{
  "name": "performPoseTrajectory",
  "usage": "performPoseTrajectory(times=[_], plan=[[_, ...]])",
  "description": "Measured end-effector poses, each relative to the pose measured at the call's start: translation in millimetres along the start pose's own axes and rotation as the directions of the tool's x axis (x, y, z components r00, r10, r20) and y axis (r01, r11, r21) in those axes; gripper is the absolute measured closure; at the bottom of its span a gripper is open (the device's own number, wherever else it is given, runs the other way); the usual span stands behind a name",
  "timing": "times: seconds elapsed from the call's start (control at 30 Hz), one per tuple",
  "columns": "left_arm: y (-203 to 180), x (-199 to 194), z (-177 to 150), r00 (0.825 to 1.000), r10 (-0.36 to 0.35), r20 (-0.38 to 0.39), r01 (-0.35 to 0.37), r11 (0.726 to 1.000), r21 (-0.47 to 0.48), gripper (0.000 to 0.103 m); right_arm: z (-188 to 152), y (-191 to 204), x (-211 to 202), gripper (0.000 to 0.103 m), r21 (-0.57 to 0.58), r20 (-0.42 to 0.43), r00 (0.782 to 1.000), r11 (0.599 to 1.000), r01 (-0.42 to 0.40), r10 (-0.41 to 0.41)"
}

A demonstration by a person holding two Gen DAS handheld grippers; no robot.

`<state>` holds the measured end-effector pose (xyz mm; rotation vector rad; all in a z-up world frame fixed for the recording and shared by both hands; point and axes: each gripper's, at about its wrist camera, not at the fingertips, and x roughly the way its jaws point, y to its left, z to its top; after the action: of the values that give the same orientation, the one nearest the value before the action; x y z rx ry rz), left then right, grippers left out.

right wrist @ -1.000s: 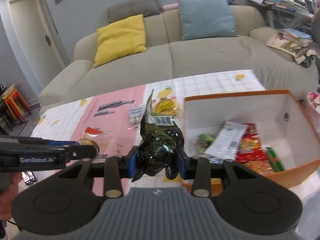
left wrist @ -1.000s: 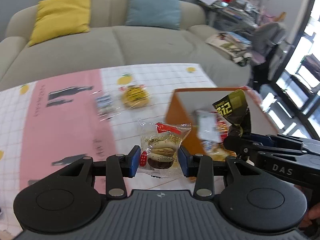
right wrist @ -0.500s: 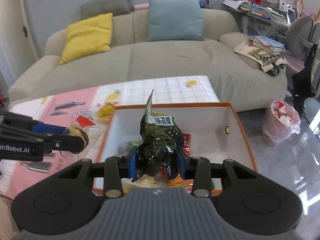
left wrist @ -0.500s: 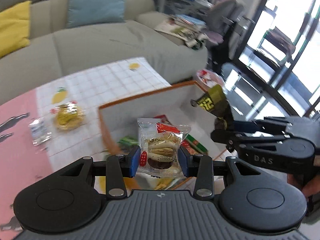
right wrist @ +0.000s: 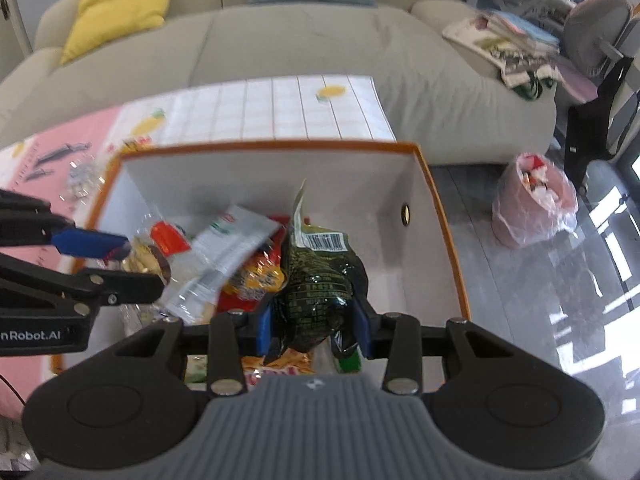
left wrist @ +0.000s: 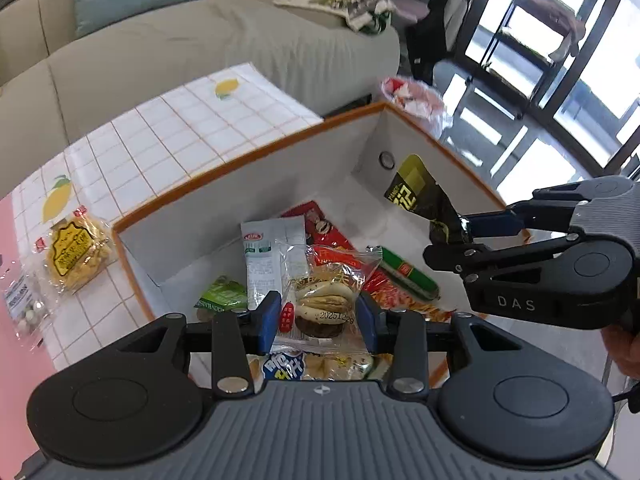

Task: Organize snacks
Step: 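Carry the wrapped cake and seaweed packet over the orange box, then open both grippers to drop the cake and seaweed into the box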

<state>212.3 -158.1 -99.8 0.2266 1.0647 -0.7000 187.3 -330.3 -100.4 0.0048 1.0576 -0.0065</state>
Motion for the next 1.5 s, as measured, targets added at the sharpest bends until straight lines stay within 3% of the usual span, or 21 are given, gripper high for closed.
performPoseTrajectory(times=[0.53, 0.93, 1.1, 1.5], plan=[[-7, 45, 2, 0.993, 0.073, -0.098, -0.064, 0.994, 0.093, 0.056, -9, 7, 53, 0.064, -0.069, -0.116, 0.991, 0.996, 0.061, -0.069], [-12, 41, -1, 0.991, 0.116, -0.072, -0.106, 0.985, 0.139, 0.040, -4, 19, 51, 0.060, -0.153, -0.096, 0.989, 0.984, 0.093, -0.108], [-10, 23, 0, 0.991, 0.126, -0.033, -0.121, 0.984, 0.129, 0.033, -2, 20, 42, 0.047, -0.147, -0.082, 0.990, 0.984, 0.098, -0.111], [-8, -40, -8, 0.984, 0.134, 0.114, -0.140, 0.989, 0.047, 0.033, -6, 26, -5, 0.019, -0.064, -0.012, 0.995, 0.993, 0.097, -0.098]])
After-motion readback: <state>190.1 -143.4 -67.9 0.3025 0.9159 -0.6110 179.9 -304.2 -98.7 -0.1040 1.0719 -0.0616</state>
